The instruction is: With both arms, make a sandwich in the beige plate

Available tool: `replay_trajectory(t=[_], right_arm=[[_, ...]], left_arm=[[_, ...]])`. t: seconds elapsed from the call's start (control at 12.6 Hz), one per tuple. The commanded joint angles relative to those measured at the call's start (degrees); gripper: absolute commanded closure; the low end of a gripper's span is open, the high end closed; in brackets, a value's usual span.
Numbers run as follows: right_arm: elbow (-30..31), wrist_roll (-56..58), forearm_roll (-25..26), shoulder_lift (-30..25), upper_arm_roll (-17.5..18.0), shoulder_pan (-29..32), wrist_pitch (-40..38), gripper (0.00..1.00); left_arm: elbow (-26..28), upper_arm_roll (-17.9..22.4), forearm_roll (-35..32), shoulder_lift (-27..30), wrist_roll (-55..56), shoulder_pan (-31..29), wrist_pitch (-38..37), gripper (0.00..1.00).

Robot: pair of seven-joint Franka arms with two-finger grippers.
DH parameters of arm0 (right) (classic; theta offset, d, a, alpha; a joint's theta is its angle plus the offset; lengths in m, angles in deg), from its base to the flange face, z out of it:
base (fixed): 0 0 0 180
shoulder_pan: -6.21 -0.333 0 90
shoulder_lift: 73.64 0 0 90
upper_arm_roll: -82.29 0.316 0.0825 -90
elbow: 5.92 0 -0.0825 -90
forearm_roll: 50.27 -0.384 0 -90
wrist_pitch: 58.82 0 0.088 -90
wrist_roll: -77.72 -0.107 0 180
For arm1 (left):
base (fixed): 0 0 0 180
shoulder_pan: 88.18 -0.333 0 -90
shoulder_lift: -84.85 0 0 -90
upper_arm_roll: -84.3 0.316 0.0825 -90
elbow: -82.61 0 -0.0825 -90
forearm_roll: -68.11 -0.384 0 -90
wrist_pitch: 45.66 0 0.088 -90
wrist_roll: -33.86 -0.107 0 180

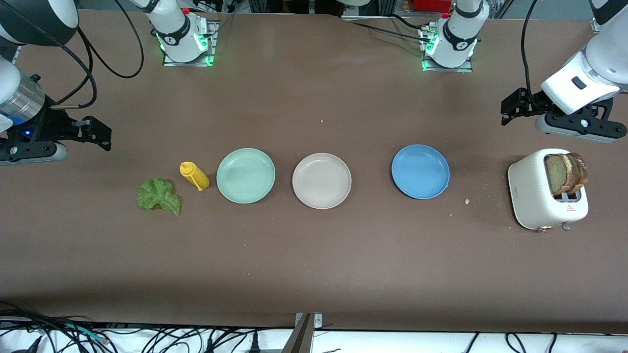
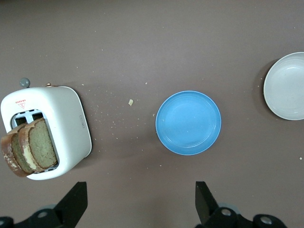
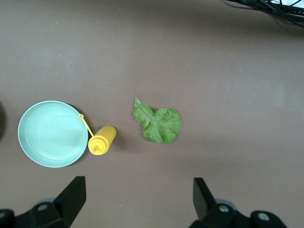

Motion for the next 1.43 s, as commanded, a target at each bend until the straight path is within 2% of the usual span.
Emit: replay_trajectory(t=[0.0, 0.24, 0.4, 0.56, 0.72, 0.87, 1.03, 1.19, 1.35], right_arm=[[0.79, -0.17, 0.77, -0.99, 0.00, -0.03, 0.13, 0.00], [0.79, -0.43, 0.77, -0.99, 0.09, -0.21, 0.13, 0.00], [0.79, -0.26, 0.77, -0.99, 0.09, -0.21, 0.40, 0.00], [0.70, -0.26, 0.77, -0.99, 0.18, -0.21, 0.40, 0.00], [0.70, -0.35, 0.77, -0.99, 0.27, -0.29, 0.49, 0.00], [0.70, -0.26, 0.77, -0.99, 0.09, -0.21, 0.31, 0.00], [0.70, -0.17, 0.77, -0.99, 0.09, -0.20, 0.31, 0.00], [0.70, -0.17, 0.77, -0.99, 0.18, -0.21, 0.48, 0.00], [0.70, -0.26, 0.77, -0.99, 0.18, -0.21, 0.48, 0.00]], left_arm=[[-0.96, -0.22, -1.35, -0.23, -0.52, -0.27, -0.68, 0.00], [-0.87, -0.13, -1.44, -0.32, -0.52, -0.36, -0.68, 0.00], [-0.96, 0.92, -1.44, -3.47, -0.08, -1.32, -0.59, 0.00], [-0.96, 1.10, -1.88, -5.93, -0.25, -4.56, 0.37, 0.00], [-0.70, 1.02, -6.78, -9.01, -0.69, -9.04, 5.62, 0.00], [-0.35, 1.10, -7.24, -12.44, -0.43, -13.17, 9.23, 0.00], [2.01, 1.19, -7.33, -13.42, -0.25, -14.16, 12.66, 0.00], [7.19, 1.02, -9.61, -12.89, -0.69, -17.05, 18.98, 0.00], [9.32, 1.01, -9.62, -12.72, -0.60, -17.76, 20.24, 0.00]])
